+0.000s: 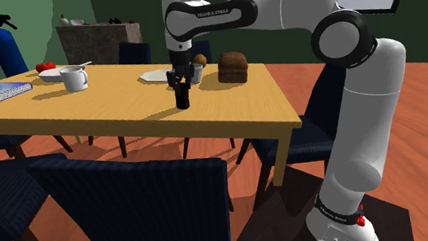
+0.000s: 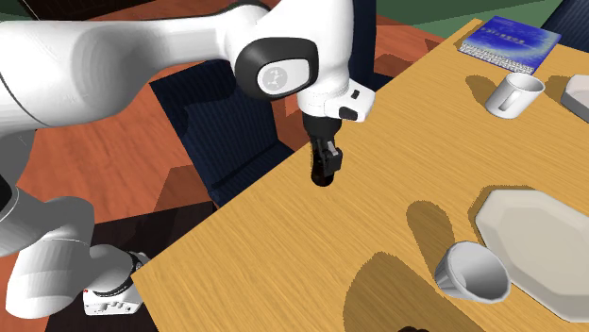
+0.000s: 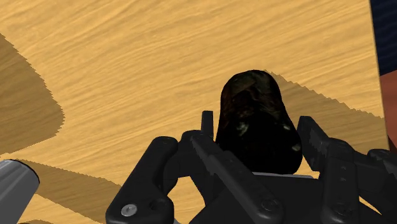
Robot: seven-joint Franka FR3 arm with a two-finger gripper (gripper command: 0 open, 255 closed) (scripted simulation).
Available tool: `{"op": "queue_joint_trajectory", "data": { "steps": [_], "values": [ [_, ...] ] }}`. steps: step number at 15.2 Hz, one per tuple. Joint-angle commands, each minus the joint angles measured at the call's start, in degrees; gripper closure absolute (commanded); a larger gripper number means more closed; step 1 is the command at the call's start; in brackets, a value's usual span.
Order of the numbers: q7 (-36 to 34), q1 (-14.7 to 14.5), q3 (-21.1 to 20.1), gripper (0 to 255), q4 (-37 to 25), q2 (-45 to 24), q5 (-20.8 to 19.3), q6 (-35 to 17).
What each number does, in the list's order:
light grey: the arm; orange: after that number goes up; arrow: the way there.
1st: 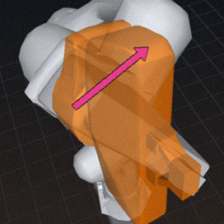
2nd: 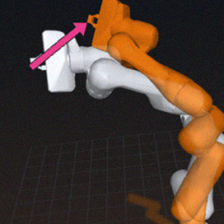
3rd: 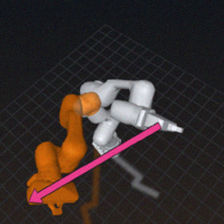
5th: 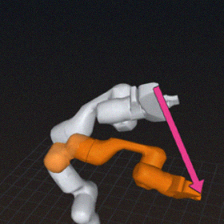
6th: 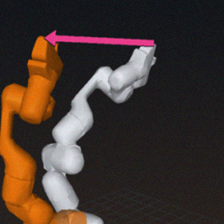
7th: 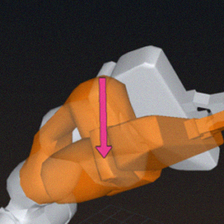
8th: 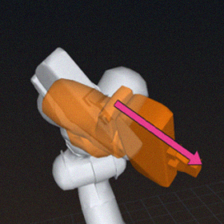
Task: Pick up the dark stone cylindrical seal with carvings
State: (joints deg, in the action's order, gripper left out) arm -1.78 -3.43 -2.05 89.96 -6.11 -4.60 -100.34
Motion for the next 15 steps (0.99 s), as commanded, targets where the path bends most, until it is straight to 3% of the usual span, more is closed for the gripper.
{"op": "queue_joint_trajectory", "data": {
  "steps": [1, 8, 15],
  "values": [
    [0.0, 0.0, 0.0, 255, 0.1, 0.0, 0.0, -0.1],
    [0.0, 0.0, 0.0, 255, 0.2, 0.1, 0.0, 0.0],
    [0.3, -0.1, -0.1, 255, -6.8, -1.1, 0.0, 5.8]
  ]
}}
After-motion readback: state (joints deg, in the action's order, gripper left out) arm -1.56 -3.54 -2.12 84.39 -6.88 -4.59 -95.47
